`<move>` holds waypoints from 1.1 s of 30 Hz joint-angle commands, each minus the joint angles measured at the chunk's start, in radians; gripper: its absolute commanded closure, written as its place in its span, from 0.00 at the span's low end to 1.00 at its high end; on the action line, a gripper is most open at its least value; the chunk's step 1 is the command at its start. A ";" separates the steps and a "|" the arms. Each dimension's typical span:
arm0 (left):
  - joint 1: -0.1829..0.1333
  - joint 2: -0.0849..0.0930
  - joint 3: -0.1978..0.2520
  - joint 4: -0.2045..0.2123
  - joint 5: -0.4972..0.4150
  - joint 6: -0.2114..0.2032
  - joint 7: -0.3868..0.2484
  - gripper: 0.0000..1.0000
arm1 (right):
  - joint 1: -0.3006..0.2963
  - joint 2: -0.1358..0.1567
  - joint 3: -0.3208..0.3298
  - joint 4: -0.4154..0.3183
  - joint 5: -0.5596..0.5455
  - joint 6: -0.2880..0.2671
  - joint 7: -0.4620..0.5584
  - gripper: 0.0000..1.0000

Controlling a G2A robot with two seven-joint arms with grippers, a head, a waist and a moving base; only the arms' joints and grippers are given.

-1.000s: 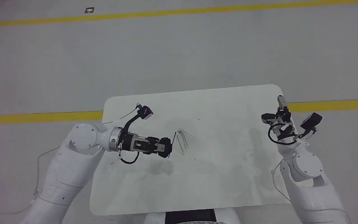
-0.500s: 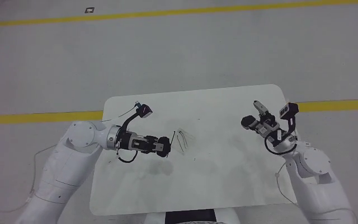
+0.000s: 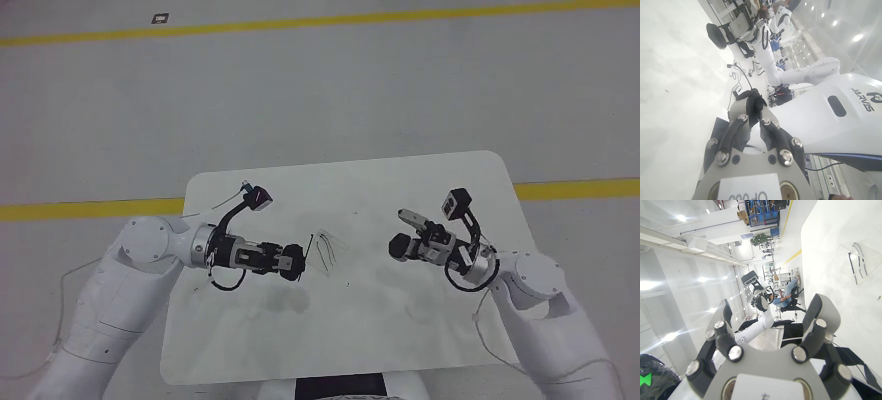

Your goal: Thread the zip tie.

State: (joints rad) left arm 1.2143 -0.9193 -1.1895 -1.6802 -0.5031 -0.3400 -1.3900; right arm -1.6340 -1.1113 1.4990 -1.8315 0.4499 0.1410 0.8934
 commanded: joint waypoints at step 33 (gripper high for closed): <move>0.000 0.000 0.000 0.000 0.000 0.000 0.000 1.00 | 0.364 0.000 -0.371 0.235 0.332 0.199 0.096 0.00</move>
State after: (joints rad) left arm 1.2143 -0.9193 -1.1895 -1.6802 -0.5031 -0.3400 -1.3900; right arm -1.2693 -1.1110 1.1282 -1.5962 0.7824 0.3400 0.9885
